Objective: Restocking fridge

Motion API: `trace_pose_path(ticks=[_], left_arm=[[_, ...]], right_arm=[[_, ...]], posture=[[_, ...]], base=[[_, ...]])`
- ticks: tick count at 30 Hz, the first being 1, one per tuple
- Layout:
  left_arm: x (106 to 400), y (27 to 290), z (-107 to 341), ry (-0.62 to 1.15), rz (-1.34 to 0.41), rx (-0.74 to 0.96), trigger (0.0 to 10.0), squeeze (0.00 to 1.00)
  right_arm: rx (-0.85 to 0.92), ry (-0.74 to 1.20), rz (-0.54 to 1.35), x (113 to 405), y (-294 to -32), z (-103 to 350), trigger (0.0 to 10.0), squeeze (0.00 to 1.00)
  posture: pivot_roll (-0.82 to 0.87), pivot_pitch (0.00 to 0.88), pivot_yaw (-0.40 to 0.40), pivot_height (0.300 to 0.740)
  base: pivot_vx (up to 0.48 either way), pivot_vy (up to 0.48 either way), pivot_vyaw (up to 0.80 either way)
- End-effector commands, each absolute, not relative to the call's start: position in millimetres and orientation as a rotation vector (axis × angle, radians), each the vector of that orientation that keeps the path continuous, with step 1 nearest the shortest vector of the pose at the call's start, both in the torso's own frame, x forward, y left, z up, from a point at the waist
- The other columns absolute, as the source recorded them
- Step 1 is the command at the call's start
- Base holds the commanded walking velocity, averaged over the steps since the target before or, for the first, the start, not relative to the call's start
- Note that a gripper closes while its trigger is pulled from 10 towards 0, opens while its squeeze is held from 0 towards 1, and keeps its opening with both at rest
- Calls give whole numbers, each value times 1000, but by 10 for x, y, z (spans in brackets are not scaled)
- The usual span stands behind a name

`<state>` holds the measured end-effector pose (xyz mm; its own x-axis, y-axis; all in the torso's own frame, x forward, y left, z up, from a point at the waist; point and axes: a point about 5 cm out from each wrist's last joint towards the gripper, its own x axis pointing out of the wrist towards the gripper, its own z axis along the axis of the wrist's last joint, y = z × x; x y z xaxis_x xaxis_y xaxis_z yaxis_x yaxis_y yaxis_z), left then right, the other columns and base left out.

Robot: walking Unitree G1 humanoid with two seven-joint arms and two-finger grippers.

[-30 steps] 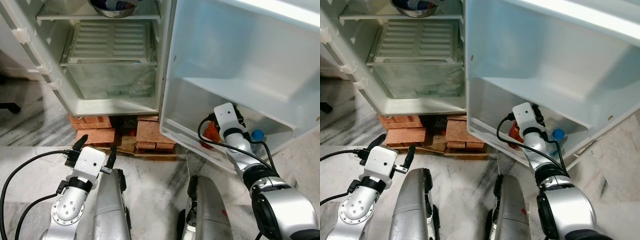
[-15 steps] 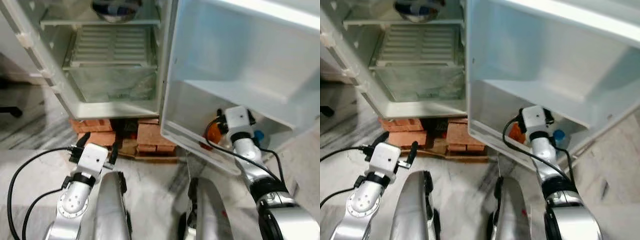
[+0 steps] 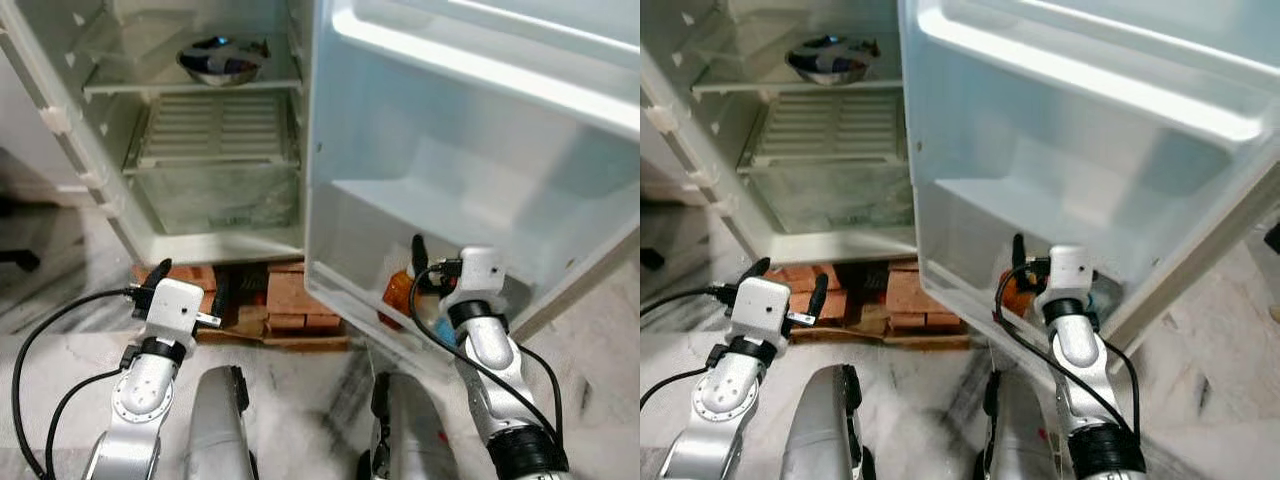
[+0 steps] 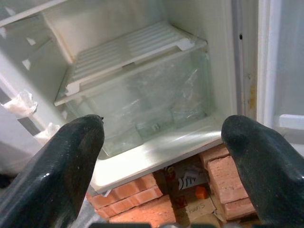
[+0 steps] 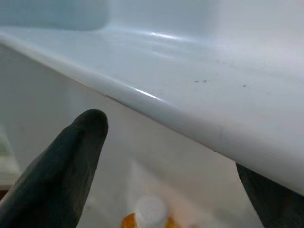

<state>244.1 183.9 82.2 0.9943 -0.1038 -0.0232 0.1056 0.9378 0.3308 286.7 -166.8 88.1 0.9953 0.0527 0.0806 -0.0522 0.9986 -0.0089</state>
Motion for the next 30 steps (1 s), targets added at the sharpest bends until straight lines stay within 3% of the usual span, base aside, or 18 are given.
trace_pose_path(ticks=[1,8,22,29,30], left_arm=[[2479,1822,840,-4,-121,326,10000,0],[2509,1772,826,-5,-150,331,10000,0],[2524,1769,794,-2,-149,347,10000,0],[2523,1806,790,-2,-132,358,10000,0],[2533,1814,792,-3,-126,361,10000,0]], right_arm=[[-7,-174,102,2885,-1592,1110,10000,0],[-33,-116,282,2778,-1473,1059,10000,0],[-126,-3,400,2861,-1527,1032,10000,0],[-93,-20,493,2753,-1444,1055,10000,0],[-84,10,595,2665,-1377,1024,10000,0]], posture=[[53,0,-31,567],[38,0,-25,567],[42,0,-26,567],[40,0,-25,567],[35,0,-23,567]], base=[[0,0,0],[0,0,0],[0,0,0],[0,0,0],[0,0,0]])
